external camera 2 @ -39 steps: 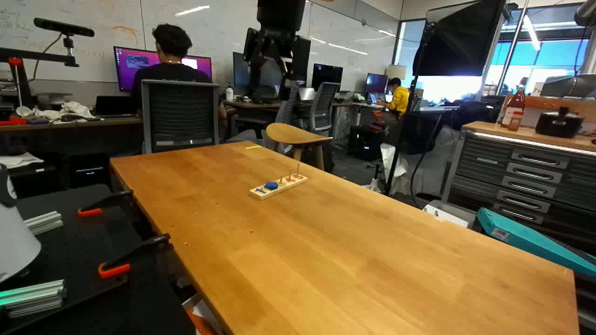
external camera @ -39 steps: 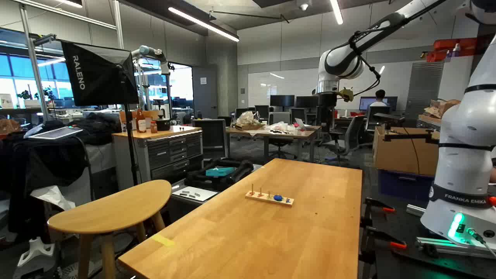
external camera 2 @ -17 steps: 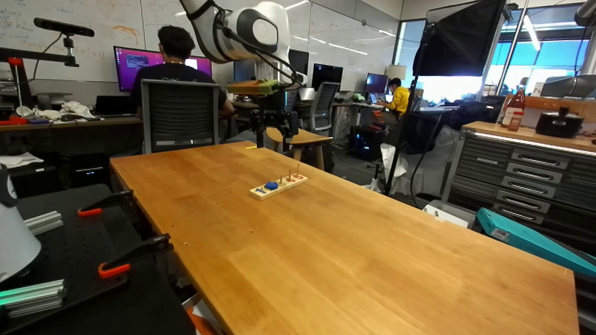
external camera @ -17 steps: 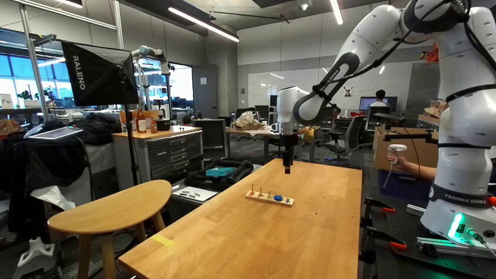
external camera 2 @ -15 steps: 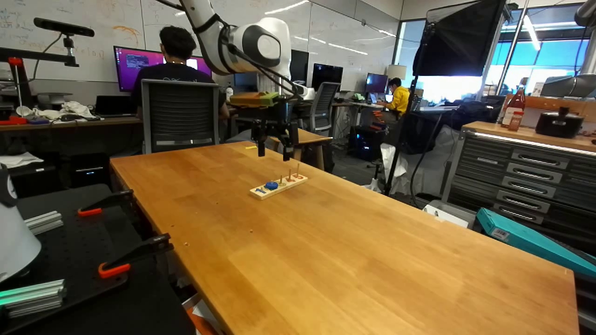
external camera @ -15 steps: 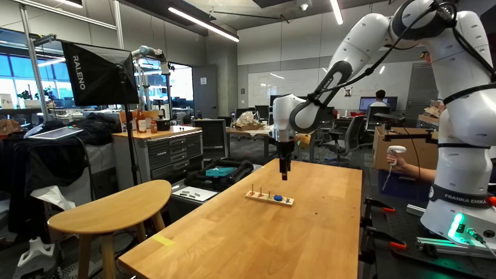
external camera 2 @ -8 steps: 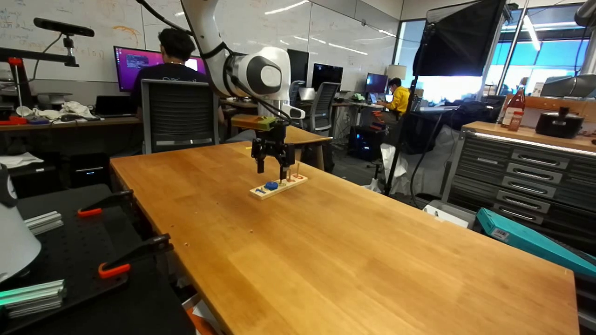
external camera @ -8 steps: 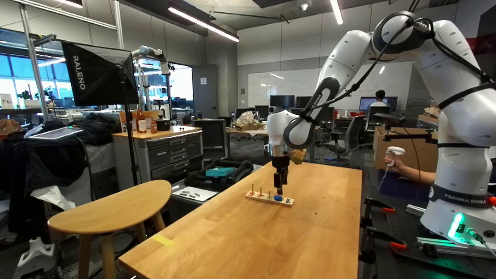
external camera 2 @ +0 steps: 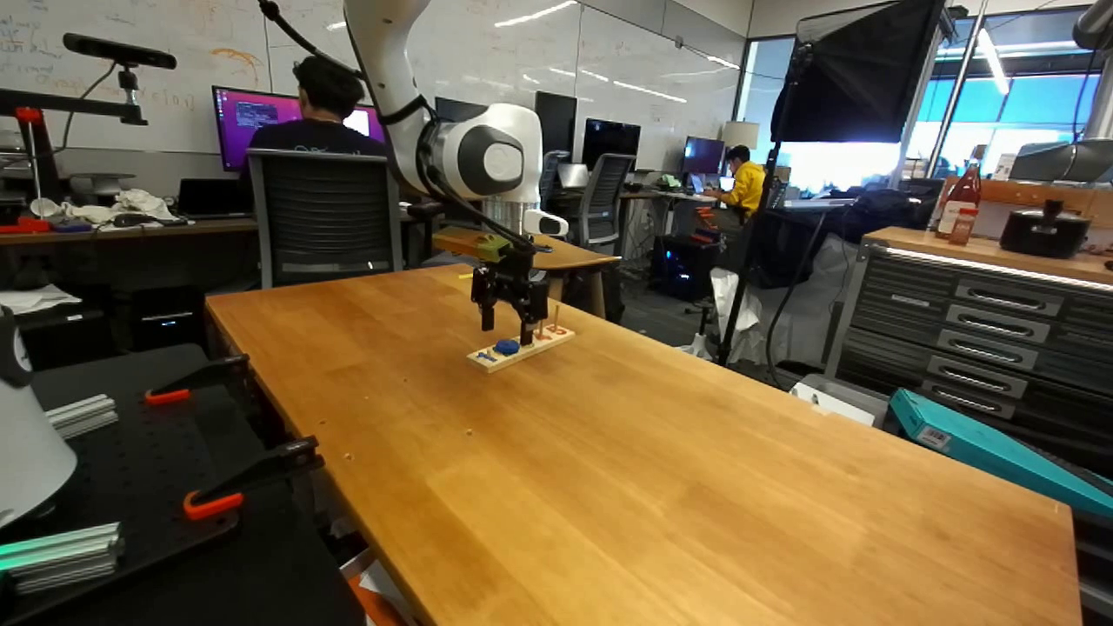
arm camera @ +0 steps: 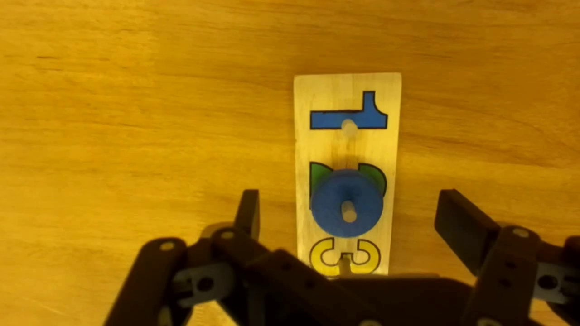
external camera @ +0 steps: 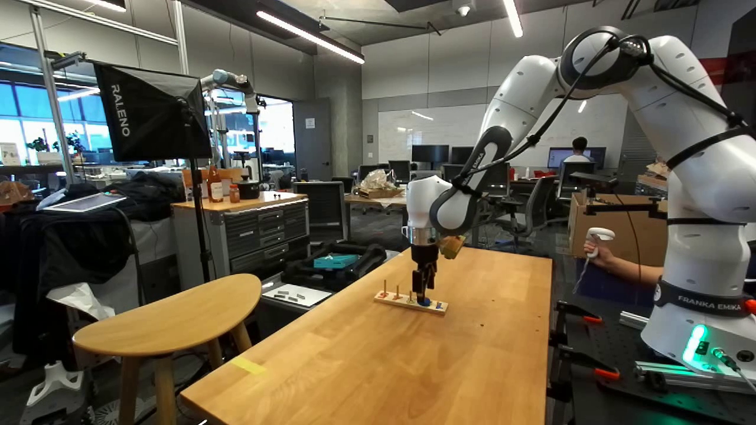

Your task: Remove the blue ring from the wooden stand

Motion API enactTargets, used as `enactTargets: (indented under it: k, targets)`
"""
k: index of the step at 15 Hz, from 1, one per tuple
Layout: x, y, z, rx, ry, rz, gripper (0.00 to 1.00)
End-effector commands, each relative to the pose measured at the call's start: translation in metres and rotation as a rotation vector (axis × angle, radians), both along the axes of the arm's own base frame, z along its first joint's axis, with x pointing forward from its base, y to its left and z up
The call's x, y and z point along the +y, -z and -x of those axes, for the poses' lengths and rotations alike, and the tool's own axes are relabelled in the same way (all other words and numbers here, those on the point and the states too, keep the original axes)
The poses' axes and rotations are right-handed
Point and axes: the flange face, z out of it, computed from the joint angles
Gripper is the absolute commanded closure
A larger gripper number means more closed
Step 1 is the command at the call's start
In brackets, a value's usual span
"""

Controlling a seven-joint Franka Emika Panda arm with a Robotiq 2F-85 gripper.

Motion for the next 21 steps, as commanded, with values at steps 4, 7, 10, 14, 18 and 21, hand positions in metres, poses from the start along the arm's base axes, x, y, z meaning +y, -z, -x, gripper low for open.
enactTargets:
  k: [4,7,10,14,18,21]
  targets:
    - [0.002,0.014,-0.016,-0.030,0.034,-0.020,0.34]
    - [0.001,0.016,-0.021,-0.033,0.040,-0.020,0.58]
    - [-0.001,0.013,-0.026,-0.042,0.043,-0.018,0.81]
    - [0.005,-0.002,-0.026,-0.030,0.037,-0.027,0.82]
    - [0.010,-0.045,-0.030,-0.060,0.031,-0.037,0.82]
    - [-0.004,-0.088,-0.043,-0.095,0.060,-0.023,0.82]
